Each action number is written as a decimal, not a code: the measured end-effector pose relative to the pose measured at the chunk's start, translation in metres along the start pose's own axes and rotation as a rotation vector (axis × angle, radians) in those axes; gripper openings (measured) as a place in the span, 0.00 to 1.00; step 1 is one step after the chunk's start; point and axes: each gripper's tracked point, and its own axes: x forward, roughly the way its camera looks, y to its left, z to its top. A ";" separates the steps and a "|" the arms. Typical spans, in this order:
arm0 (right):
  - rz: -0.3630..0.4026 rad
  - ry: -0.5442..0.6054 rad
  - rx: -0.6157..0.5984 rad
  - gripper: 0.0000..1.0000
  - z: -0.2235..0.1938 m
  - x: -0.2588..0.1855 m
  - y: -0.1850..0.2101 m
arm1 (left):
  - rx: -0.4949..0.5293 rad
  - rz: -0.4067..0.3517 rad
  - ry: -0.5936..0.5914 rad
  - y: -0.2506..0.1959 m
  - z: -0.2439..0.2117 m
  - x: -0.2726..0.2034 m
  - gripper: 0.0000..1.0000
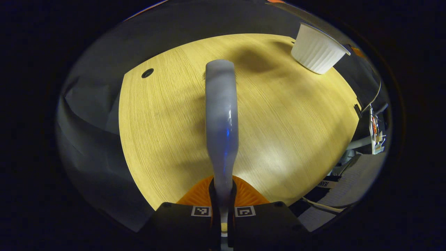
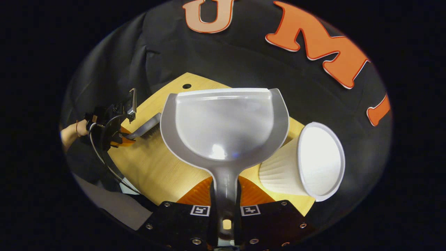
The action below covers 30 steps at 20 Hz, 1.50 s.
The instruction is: Pick up the small broom and dustpan from the desktop, sweep the trash into the dustpan with the broom, and then empty the trash into the garbage bin.
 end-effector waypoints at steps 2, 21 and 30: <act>-0.006 0.027 0.034 0.17 -0.010 0.015 0.006 | -0.047 0.011 0.020 0.002 -0.002 0.005 0.11; -0.019 0.247 0.381 0.23 -0.116 0.078 0.042 | -0.282 0.089 0.060 0.017 0.059 0.007 0.17; -0.029 0.234 0.441 0.49 -0.122 0.082 0.050 | -0.301 0.076 0.023 0.044 0.123 -0.013 0.69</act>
